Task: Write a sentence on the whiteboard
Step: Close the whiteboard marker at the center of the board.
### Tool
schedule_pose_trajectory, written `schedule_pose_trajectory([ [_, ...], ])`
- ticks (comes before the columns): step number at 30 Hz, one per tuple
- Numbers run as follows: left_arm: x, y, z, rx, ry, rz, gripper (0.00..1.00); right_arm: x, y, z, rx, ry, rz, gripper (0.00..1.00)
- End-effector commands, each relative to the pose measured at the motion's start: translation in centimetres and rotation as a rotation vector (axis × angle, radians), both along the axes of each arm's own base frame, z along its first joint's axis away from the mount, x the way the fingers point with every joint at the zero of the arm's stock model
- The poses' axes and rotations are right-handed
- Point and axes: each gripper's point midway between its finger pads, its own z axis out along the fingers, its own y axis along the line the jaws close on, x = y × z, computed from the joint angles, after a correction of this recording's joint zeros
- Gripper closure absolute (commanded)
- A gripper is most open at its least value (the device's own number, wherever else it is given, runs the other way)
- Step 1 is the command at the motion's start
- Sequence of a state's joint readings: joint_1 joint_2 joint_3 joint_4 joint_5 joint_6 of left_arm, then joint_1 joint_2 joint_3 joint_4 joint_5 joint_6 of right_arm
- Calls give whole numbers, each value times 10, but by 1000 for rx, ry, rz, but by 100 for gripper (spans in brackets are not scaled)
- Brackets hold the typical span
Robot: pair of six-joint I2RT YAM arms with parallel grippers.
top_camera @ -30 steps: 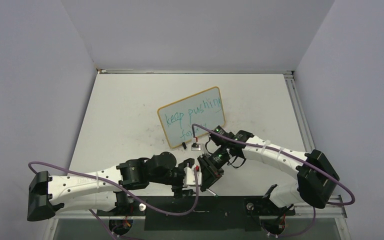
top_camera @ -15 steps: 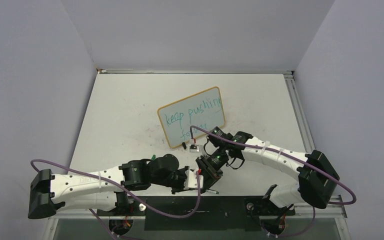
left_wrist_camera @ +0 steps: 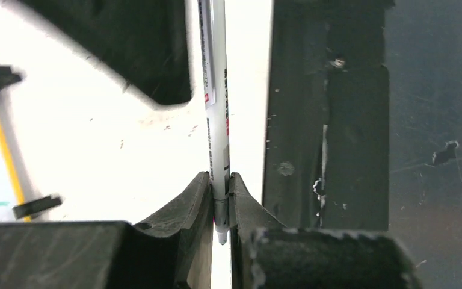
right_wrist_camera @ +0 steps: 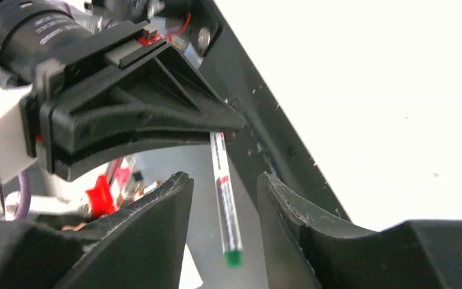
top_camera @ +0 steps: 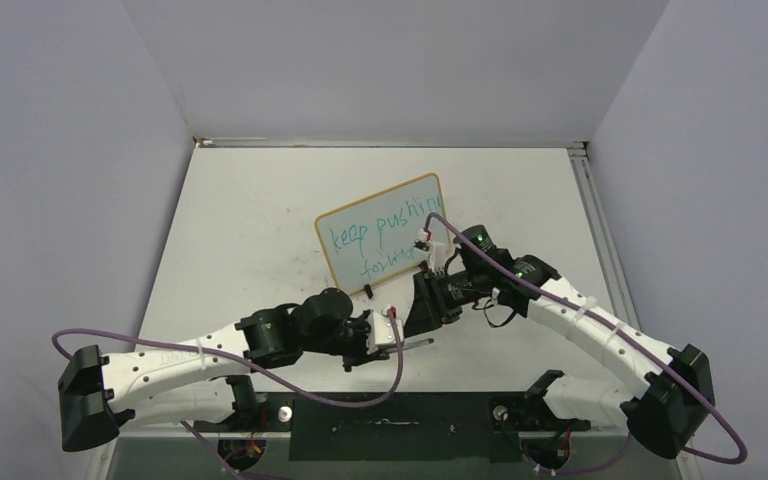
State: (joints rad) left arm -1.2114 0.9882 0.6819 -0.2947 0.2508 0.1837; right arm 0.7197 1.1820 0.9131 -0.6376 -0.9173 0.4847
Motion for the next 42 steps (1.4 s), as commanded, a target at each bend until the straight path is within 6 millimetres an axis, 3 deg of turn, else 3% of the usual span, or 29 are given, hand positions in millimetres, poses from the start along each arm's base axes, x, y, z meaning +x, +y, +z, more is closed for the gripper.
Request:
schedule_pose_trajectory([
  [1,19,-5,44,-144,58,35,100,45,-5,28,52,-211,-202,54],
  [6,34,3,46,-132,97,61,100,62,-6,54,208,-318,-339,38],
  [14,40,9,48,-134,121,59,100,48,-1,23,189,-200,-273,37],
  [19,41,8,44,-110,135,65,100,45,2,26,199,-208,-249,38],
  [25,46,8,42,-106,127,90,100,32,11,20,210,-175,-199,51],
  [31,48,8,41,-100,127,103,100,18,27,22,233,-192,-149,57],
  [35,48,8,40,-101,128,105,100,16,29,14,214,-182,-141,68],
  [42,47,8,42,-106,127,97,100,19,26,9,190,-199,-163,77],
])
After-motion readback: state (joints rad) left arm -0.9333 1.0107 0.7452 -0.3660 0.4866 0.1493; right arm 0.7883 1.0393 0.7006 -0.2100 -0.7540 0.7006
